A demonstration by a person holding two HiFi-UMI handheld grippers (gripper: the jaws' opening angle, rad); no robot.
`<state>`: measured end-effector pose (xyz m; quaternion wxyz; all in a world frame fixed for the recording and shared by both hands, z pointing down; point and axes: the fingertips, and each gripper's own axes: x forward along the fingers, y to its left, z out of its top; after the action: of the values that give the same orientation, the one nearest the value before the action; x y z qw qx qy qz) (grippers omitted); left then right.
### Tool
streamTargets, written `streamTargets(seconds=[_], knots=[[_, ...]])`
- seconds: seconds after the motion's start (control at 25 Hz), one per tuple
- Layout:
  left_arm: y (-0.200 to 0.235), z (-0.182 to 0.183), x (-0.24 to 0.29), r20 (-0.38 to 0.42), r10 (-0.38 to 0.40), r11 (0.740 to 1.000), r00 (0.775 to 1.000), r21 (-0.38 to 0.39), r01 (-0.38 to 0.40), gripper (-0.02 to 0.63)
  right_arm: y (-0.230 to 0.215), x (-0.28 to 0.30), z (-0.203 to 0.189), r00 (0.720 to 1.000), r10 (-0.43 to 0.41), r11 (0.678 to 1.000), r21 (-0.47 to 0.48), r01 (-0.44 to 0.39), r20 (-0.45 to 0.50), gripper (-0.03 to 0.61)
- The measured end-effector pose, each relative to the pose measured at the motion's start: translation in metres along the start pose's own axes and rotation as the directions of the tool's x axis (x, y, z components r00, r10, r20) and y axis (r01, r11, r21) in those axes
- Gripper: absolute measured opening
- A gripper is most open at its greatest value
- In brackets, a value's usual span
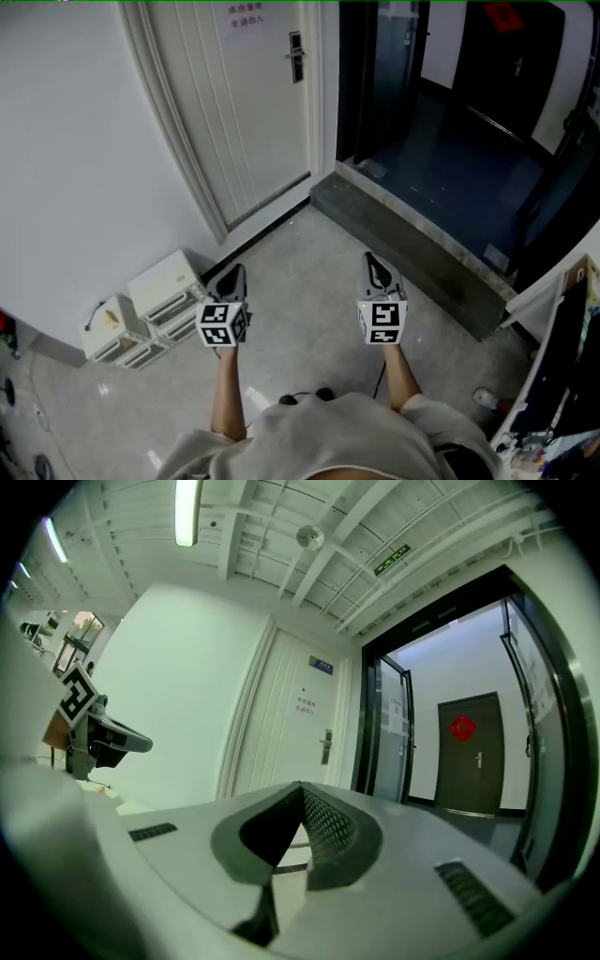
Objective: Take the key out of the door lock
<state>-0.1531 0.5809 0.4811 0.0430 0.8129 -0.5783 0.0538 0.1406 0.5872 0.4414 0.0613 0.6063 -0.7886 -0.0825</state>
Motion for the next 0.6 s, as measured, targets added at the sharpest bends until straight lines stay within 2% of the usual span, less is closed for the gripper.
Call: streamTargets(seconds=[0.28, 0.6], knots=[[-0.026, 0.004, 0.01, 0.011, 0.005, 1.0, 1.0, 0.014, -0.005, 0.018, -0.023, 0.0, -0.008, 1.0, 0.014, 1.0, -0.005, -0.014, 0.003, 0.023], [-0.033, 0.0, 0.026, 0.008, 0.015, 1.0, 1.0, 0.004, -0.015, 0.018, -0.031, 0.018, -0.012, 0.999, 0.037, 0.999, -0.011, -0.037, 0.006, 0.023]])
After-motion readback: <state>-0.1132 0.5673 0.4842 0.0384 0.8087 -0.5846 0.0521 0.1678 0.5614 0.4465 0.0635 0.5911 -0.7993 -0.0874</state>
